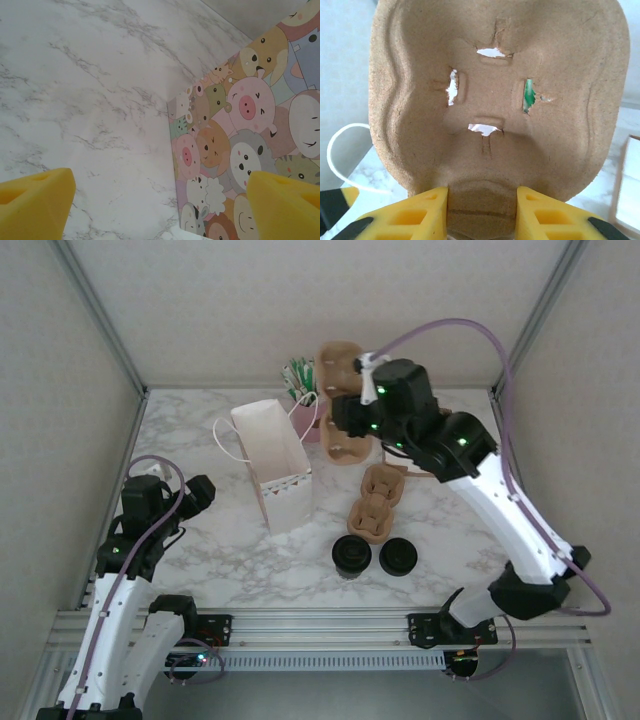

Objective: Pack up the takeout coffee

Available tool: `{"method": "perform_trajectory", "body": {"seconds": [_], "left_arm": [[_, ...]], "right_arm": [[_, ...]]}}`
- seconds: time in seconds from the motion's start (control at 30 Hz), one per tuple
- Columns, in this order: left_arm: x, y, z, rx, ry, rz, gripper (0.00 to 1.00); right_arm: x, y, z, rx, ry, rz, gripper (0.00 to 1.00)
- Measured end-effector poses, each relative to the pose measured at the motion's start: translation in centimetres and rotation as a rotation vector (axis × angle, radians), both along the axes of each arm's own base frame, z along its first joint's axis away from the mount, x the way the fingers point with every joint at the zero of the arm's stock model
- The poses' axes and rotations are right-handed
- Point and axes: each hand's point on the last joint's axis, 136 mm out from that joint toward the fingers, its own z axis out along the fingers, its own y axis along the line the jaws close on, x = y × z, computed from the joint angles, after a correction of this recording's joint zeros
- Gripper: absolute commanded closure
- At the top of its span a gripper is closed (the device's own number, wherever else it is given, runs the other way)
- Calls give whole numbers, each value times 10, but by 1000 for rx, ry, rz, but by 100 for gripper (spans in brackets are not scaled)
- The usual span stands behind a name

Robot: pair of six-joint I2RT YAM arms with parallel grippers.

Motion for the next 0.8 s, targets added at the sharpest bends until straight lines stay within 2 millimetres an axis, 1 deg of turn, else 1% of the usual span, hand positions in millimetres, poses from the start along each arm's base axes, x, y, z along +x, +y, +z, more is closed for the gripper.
{"method": "perform_trajectory", "body": {"seconds": [0.07,0.17,0.33,0.43,0.6,0.7,0.8], "left_arm": [[0,0,0,0,0,0,12],[0,0,0,0,0,0,11],[0,0,0,0,0,0,12],[0,0,0,0,0,0,12],[0,0,0,0,0,0,12],[0,0,0,0,0,0,11],[0,0,0,0,0,0,11]], "right_arm": [[0,24,-3,-19,0,42,66],[4,52,-10,-39,8,80,66],[8,84,-24,-57,26,118,66],[11,97,-27,-54,32,136,66],[23,112,-36,-64,38,123,67],[30,118,-50,-90,54,109,67],[37,125,-69,-126,78,97,67]]}}
